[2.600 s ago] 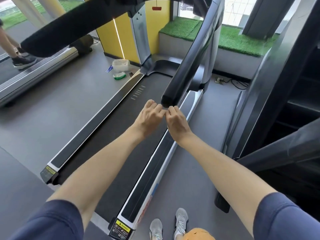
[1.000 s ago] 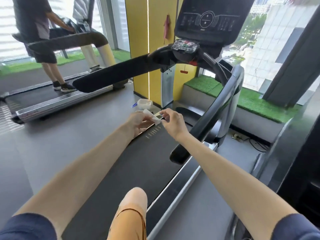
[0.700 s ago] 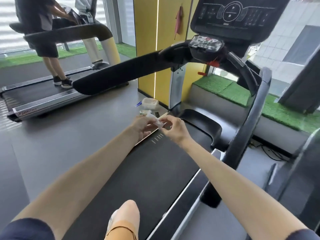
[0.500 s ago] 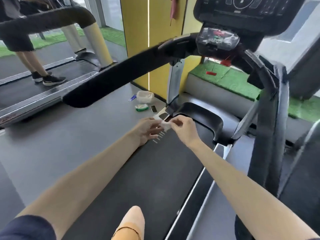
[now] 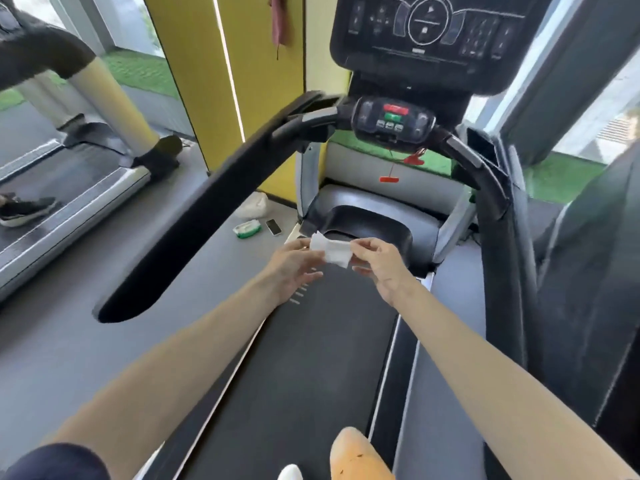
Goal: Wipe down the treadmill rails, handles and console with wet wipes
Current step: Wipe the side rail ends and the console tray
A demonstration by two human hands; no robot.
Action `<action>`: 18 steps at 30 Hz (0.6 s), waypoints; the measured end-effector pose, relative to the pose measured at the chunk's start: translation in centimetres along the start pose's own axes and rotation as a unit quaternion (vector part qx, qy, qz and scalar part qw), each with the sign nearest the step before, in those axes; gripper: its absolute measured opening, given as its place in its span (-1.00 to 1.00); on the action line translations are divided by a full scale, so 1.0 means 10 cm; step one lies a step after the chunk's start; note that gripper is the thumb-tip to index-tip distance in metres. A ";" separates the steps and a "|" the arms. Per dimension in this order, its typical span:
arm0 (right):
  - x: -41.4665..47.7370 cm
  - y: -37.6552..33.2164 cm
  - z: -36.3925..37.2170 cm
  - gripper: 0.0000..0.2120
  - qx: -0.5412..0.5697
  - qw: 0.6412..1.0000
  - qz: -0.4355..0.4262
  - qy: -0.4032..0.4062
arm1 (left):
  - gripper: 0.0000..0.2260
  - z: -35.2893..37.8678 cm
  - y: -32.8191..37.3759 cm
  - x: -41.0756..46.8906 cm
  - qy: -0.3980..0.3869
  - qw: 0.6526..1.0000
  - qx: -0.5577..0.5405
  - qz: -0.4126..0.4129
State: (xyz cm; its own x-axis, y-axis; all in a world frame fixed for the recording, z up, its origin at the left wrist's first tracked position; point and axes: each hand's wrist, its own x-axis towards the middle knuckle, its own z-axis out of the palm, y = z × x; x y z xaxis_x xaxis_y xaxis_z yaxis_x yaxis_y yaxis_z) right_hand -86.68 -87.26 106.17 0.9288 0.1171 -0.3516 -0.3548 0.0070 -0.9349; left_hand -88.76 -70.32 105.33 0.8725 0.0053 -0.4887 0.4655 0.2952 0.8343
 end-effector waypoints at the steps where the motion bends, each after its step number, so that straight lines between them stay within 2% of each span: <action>1: 0.06 -0.05 -0.03 -0.90 0.044 0.999 0.018 0.018 | -0.80 0.08 0.06 0.07 -0.006 1.000 0.005 0.002; 5: 0.44 -0.21 -0.12 -0.92 0.212 0.968 0.110 0.075 | -0.76 0.40 0.27 0.42 -0.040 0.998 0.055 0.001; 8: 0.77 -0.38 -0.24 -0.91 0.204 0.970 0.112 0.071 | -0.77 0.58 0.47 0.74 0.014 0.993 0.115 0.035; 10: 1.02 -0.55 -0.36 -0.89 0.200 0.974 0.089 0.060 | -0.83 0.70 0.68 0.99 0.022 0.991 0.121 0.052; 14: 1.49 -0.84 -0.64 -0.92 0.100 0.990 0.036 0.092 | -0.86 0.99 1.06 1.49 0.060 0.989 0.114 0.076; 18: 1.94 -1.14 -0.81 -0.87 -0.036 0.987 -0.080 0.135 | -0.84 1.30 1.44 1.85 0.100 0.981 0.111 0.124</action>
State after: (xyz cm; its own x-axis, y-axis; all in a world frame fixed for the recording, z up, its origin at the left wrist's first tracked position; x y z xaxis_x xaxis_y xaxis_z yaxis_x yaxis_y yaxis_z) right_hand -63.73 -93.11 109.65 0.9705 -0.1492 -0.1892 -0.2008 -0.0670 -0.9773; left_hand -64.00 -78.35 111.62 0.9268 0.2440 -0.2857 0.2833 0.0457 0.9580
